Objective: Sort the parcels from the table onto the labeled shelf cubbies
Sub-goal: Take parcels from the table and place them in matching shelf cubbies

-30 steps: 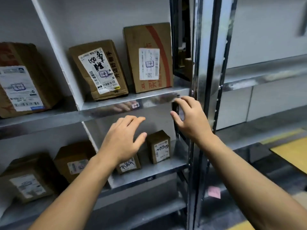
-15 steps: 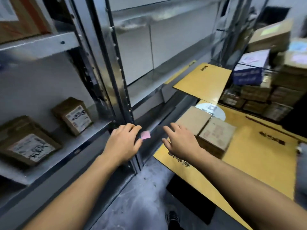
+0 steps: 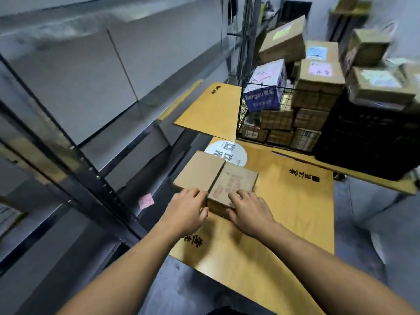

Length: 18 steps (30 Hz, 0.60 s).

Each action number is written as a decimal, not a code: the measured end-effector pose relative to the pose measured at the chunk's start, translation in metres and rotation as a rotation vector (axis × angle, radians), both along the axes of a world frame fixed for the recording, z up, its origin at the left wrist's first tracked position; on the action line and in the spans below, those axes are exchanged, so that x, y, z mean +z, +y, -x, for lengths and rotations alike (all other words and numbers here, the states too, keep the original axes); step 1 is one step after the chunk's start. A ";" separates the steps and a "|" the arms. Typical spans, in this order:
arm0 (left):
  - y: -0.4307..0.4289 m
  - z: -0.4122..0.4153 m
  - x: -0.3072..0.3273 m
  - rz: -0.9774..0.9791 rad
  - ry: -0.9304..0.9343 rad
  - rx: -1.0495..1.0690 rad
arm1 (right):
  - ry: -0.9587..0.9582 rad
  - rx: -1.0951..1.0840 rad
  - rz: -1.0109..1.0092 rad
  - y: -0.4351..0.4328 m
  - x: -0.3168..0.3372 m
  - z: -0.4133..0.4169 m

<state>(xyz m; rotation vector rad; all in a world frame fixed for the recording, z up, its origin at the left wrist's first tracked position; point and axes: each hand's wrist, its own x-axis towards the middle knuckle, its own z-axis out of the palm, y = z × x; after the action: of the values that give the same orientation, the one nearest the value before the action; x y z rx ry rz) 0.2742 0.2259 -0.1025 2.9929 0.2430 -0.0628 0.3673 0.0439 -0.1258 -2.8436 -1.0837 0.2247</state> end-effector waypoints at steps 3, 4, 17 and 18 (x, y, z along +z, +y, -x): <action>-0.012 -0.024 -0.016 0.021 0.052 0.040 | 0.040 0.012 -0.029 -0.008 -0.018 -0.020; -0.015 -0.031 -0.021 0.032 0.066 0.055 | 0.054 0.025 -0.036 -0.010 -0.024 -0.024; -0.055 -0.060 -0.052 0.466 -0.050 0.201 | 0.175 -0.128 -0.333 -0.064 -0.061 -0.030; -0.059 -0.059 -0.053 0.496 -0.080 0.203 | 0.210 -0.166 -0.383 -0.067 -0.061 -0.029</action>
<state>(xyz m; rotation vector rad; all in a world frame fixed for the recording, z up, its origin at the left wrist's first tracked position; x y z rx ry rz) 0.3332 0.1668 -0.1559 2.4595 0.4472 0.0169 0.3965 -0.0233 -0.1864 -2.4839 -0.7507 0.2635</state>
